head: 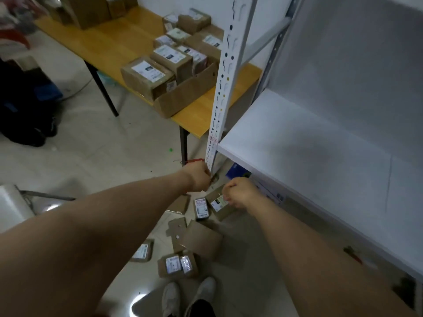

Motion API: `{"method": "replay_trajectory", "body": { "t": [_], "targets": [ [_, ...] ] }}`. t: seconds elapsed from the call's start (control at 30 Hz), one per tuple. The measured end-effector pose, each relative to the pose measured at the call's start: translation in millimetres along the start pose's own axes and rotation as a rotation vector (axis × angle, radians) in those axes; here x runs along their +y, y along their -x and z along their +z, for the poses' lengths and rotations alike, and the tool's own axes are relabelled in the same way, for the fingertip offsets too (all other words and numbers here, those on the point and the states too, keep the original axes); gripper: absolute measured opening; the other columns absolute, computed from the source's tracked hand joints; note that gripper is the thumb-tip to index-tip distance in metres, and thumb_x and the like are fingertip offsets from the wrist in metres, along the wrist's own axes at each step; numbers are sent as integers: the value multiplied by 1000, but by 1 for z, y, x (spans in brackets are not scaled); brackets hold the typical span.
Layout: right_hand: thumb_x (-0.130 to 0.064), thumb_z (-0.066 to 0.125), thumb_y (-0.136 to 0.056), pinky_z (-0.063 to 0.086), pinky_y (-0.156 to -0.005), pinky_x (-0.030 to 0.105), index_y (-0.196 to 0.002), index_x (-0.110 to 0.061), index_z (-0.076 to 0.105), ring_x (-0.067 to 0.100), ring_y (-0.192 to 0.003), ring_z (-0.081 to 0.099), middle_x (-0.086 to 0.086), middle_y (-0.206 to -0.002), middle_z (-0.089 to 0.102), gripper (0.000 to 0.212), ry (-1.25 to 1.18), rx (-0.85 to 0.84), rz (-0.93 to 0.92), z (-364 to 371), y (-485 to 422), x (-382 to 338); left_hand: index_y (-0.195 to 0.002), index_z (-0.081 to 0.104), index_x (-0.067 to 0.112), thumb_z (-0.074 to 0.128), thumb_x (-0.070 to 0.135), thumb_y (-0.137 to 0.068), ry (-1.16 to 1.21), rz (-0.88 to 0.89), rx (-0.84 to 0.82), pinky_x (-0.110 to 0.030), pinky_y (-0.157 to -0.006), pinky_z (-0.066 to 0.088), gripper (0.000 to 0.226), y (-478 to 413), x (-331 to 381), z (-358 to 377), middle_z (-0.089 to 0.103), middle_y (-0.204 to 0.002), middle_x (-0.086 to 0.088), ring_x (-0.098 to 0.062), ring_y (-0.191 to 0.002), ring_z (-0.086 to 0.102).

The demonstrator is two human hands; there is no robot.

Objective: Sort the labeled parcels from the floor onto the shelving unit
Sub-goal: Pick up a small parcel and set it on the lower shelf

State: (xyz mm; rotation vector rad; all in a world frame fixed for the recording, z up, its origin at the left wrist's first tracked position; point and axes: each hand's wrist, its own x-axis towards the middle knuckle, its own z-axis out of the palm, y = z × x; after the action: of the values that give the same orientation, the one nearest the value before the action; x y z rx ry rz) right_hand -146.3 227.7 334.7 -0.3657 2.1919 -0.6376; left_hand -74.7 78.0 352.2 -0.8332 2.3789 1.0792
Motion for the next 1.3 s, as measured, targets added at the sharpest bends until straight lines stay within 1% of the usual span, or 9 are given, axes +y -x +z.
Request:
{"method": "replay_trajectory", "body": {
  "t": [0.1, 0.23, 0.37, 0.5, 0.67, 0.87, 1.03, 1.13, 1.3],
  "targets": [
    [-15, 60, -92, 55, -66, 31, -91, -13, 73, 22, -77, 67, 11, -92, 74, 13, -86, -40, 125, 9, -24, 23, -114, 59, 11, 59, 11, -90, 97, -139, -44, -33, -72, 58, 25, -10, -22, 24, 67, -106, -14, -26, -91, 67],
    [-15, 58, -94, 53, -71, 34, -100, -5, 69, 22, -75, 65, 14, -94, 73, 16, -170, -64, 273, 29, -60, 49, -96, 60, 14, 57, 16, -92, 228, -272, -39, -26, -58, 50, 6, -32, -58, 50, 67, -91, -10, -18, -74, 61],
    [-9, 57, -95, 47, -72, 32, -122, 3, 64, 24, -81, 56, 13, -98, 61, 30, -124, -121, 251, 56, -93, 66, -99, 63, 8, 57, 8, -93, 259, -363, -60, -29, -63, 52, 8, -51, -95, 72, 71, -101, -14, -23, -86, 67],
    [-15, 61, -94, 51, -92, 38, -100, -10, 64, 22, -92, 55, 9, -101, 60, 9, -48, -128, 233, 94, -148, 78, -107, 64, 2, 56, 3, -91, 335, -441, -55, -36, -73, 54, 17, -96, -138, 96, 72, -99, -20, -30, -90, 68],
    [-24, 63, -94, 46, -88, 34, -125, -10, 62, 21, -102, 55, 10, -125, 63, 34, -87, -94, 234, 155, -227, 114, -116, 59, 2, 52, 7, -94, 376, -464, -81, -46, -94, 53, 23, -172, -185, 141, 68, -109, -21, -36, -108, 64],
    [-29, 71, -89, 45, -106, 53, -142, -12, 41, 35, -126, 54, 14, -136, 57, 64, -137, -100, 298, 238, -335, 175, -115, 60, 5, 62, 0, -90, 424, -445, -133, -38, -86, 53, 25, -267, -245, 202, 67, -108, -18, -31, -104, 65],
    [-31, 76, -84, 46, -105, 52, -140, -15, 41, 36, -127, 51, 16, -137, 53, 68, 13, -37, 283, 304, -424, 224, -110, 60, 7, 57, 3, -95, 415, -454, -149, -35, -73, 56, 16, -338, -311, 262, 68, -103, -15, -29, -95, 68],
    [-40, 80, -79, 43, -105, 49, -151, -24, 24, 38, -129, 44, 19, -143, 39, 93, 131, -29, 287, 340, -473, 252, -106, 61, 8, 57, 4, -94, 437, -472, -146, -41, -80, 57, 13, -373, -352, 297, 68, -103, -17, -33, -95, 69],
    [-53, 80, -74, 37, -104, 56, -156, -33, -4, 44, -135, 35, 23, -151, 25, 119, 356, 7, 300, 389, -541, 283, -97, 63, 12, 59, 3, -91, 453, -460, -163, -29, -64, 55, 11, -416, -403, 336, 69, -97, -13, -21, -81, 68]
  ]
}}
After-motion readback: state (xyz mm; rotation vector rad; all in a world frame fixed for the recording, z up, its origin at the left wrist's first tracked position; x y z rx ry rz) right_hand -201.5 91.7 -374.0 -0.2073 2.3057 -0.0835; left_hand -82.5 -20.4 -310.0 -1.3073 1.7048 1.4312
